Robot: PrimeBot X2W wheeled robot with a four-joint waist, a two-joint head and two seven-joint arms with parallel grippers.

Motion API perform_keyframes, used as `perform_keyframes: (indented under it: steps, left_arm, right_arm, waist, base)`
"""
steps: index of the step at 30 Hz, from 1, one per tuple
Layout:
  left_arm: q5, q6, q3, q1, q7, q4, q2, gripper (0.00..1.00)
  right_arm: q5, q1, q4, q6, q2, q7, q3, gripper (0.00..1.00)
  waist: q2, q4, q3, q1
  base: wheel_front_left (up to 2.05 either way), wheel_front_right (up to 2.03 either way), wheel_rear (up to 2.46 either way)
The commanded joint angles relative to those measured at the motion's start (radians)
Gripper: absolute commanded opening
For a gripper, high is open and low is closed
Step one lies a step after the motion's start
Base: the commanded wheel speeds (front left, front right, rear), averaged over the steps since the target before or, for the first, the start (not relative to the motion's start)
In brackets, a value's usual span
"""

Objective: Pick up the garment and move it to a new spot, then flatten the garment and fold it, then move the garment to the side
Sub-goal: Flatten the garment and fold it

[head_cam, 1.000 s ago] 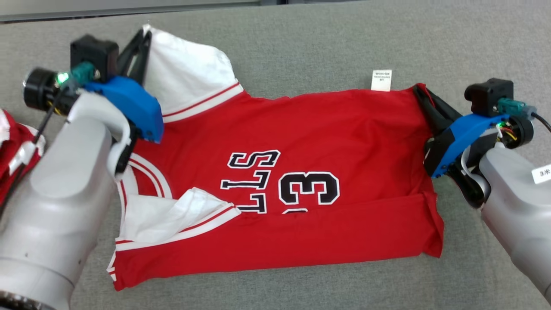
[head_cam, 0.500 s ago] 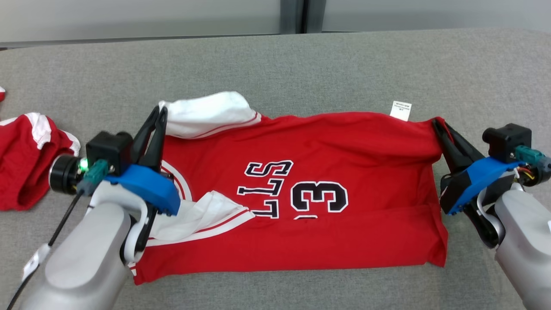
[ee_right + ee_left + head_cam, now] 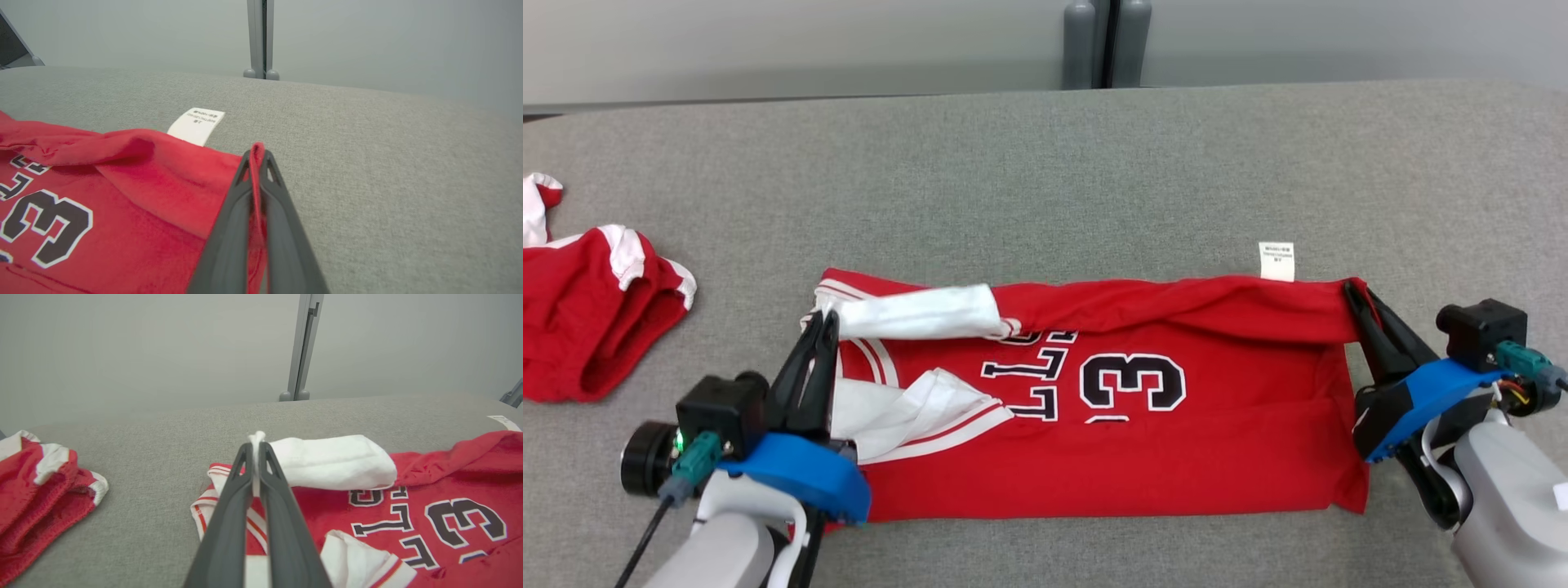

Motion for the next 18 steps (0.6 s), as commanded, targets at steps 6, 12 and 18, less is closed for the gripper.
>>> perform_keyframes:
  steps: [6, 12, 18]
  left_arm:
    - [-0.017, 0.046, 0.004, 0.096, -0.007, -0.048, 0.011, 0.00]
    - [-0.023, 0.064, 0.017, 0.132, -0.043, -0.045, -0.013, 1.00]
    - [0.007, 0.083, 0.063, 0.154, -0.089, -0.037, -0.032, 1.00]
  right_arm:
    - [-0.008, 0.071, -0.027, 0.000, 0.021, -0.005, -0.034, 0.00]
    - [-0.002, 0.127, -0.095, 0.000, 0.037, -0.005, -0.072, 1.00]
    - [-0.017, 0.178, -0.193, 0.000, 0.036, -0.005, -0.118, 1.00]
  waist:
    - [0.0001, -0.001, -0.014, 0.0001]
    - [0.0001, -0.003, -0.029, 0.0001]
    - [0.0001, -0.010, -0.049, 0.0001]
  base:
    - [0.00, 0.00, 0.00]
    - [0.00, 0.00, 0.00]
    - [0.00, 0.00, 0.00]
